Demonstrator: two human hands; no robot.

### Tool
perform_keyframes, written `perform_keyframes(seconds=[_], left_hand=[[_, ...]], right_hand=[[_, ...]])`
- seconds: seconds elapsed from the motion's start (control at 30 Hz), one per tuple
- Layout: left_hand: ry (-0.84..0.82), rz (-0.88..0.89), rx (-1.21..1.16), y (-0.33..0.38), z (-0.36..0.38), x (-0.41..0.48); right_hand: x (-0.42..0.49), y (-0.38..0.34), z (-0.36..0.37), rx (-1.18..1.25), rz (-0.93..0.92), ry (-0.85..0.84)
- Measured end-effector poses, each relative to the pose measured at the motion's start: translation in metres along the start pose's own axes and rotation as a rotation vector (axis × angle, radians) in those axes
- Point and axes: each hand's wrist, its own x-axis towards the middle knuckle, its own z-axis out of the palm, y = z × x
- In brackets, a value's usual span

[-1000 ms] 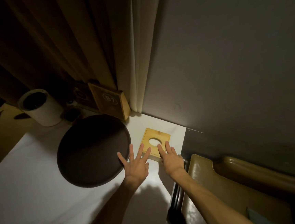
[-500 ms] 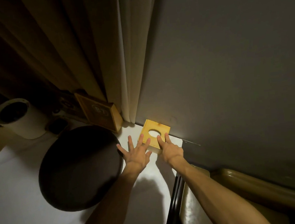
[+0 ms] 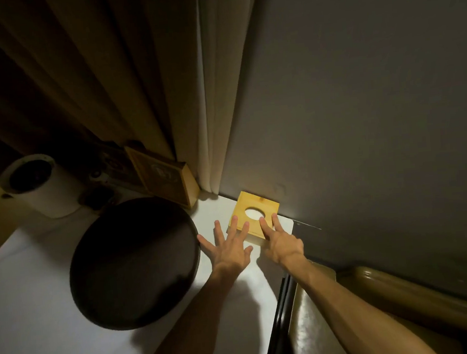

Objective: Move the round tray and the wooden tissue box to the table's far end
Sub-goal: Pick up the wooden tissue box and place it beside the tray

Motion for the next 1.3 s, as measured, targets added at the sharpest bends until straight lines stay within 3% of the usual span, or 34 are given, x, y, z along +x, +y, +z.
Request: perform_keyframes(seconds=[0.5, 0.63, 0.77, 0.9, 1.0, 1.3], left_hand=[[0.01, 0.015, 0.107, 0.001, -0.002, 0.006], [0.14, 0.068, 0.105, -0.001, 0.002, -0.001], [0.023, 0.045, 0.048, -0.002, -0.001, 0.007], [0.169, -0.023, 0.164, 0.009, -0.011, -0.002], [0.281, 0.064, 0.18, 0.012, -0.022, -0.007], [0.318, 0.003, 0.052, 0.043, -0.059, -0.01]], right_hand=[[0.016, 0.004, -0.004, -0.005, -0.004, -0.041], [0.017, 0.008, -0.003, 0.03, -0.026, -0.017], [0.015, 0.011, -0.001, -0.011, -0.046, -0.014], [0.016, 0.019, 0.006, -0.008, -0.097, -0.003], [0.01, 0.023, 0.009, 0.043, -0.158, -0.013], [0.014, 0.051, -0.022, -0.186, -0.367, 0.041]])
